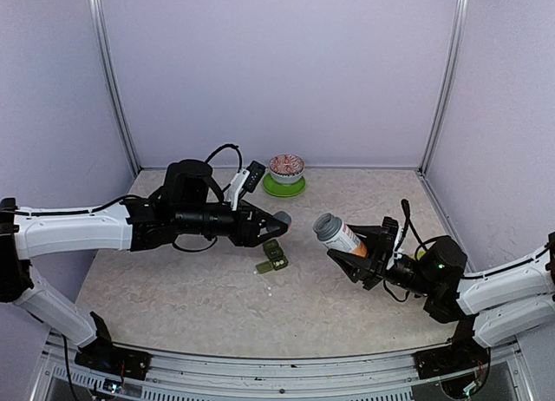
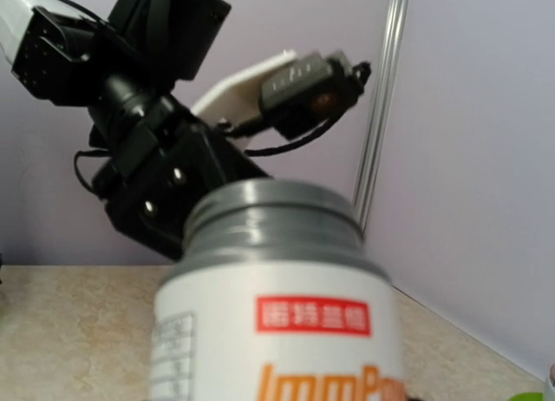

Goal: Sort the pills into containers
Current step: Close the lid of the pill bottle.

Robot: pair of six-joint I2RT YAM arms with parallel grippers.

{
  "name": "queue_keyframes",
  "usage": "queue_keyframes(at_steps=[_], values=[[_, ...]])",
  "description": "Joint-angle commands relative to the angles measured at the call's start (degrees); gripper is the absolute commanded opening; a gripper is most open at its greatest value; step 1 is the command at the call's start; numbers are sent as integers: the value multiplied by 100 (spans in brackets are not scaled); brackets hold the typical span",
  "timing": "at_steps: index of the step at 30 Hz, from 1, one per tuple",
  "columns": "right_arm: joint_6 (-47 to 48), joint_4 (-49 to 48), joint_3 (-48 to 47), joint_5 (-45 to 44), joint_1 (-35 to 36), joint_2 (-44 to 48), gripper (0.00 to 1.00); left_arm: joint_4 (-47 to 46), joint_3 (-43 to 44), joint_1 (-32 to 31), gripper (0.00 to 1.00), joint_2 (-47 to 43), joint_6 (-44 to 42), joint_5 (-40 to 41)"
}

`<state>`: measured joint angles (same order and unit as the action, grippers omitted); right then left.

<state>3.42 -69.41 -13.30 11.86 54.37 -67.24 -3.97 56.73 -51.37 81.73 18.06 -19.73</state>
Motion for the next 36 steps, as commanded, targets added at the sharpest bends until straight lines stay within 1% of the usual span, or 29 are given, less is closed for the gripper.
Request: queue_keyframes(at_steps=[1, 4, 6, 13, 24, 33, 36], values=[[-8, -29, -181, 81, 78, -50, 41, -768, 205, -101, 38, 39, 269, -616], [-17, -35, -199, 105, 85, -85, 41, -1071, 219, -156, 38, 77, 277, -740], [-30, -54, -204, 116, 90, -110, 41, -1258, 252, -186, 38, 123, 455, -824], [-17, -75, -243, 103, 133, -181, 41, -1641, 426, -271, 38, 410, 674, -1135], [31, -57, -243, -29, 146, -164, 40, -1823, 633, -450, 38, 764, 819, -1429], [109, 86, -291, -312, 145, -167, 40, -1827, 658, -513, 38, 853, 922, -1449], [177, 267, -366, -386, 147, -150, 40, -1757, 699, -529, 38, 941, 988, -1430]])
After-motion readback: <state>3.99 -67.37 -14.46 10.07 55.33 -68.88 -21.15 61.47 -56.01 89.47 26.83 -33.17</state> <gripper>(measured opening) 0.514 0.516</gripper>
